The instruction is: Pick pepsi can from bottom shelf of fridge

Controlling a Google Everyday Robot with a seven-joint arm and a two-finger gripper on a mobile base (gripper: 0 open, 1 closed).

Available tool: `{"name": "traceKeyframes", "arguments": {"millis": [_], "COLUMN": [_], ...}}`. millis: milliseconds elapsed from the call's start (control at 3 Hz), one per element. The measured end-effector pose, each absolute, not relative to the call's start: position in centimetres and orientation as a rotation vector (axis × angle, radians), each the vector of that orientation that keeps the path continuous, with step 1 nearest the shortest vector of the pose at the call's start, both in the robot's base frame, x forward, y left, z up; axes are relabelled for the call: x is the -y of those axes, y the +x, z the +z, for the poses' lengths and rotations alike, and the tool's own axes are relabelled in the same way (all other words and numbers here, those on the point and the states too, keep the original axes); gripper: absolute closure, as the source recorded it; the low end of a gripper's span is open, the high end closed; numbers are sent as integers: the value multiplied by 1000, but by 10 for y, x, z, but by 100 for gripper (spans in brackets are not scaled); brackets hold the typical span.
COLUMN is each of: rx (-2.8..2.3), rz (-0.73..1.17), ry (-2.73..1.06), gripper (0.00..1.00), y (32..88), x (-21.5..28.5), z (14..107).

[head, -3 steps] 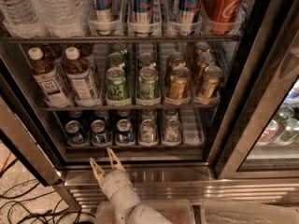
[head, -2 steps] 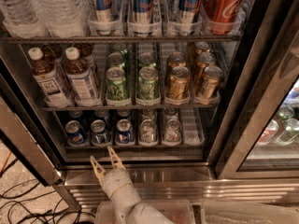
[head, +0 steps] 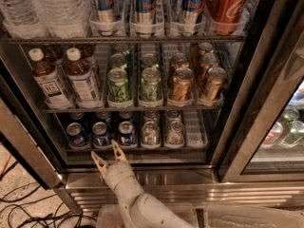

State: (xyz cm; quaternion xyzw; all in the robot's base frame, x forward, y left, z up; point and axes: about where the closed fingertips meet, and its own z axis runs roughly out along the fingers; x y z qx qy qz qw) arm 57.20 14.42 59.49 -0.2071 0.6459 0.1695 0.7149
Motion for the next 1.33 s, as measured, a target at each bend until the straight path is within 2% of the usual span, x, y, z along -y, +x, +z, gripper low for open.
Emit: {"name": "traceKeyframes", "arguments": {"millis": [1333], "rx": [-1401], "rz": [447], "ry": [-436], "gripper": [35], "y": [633], "x": [-155], "z": [603]}}
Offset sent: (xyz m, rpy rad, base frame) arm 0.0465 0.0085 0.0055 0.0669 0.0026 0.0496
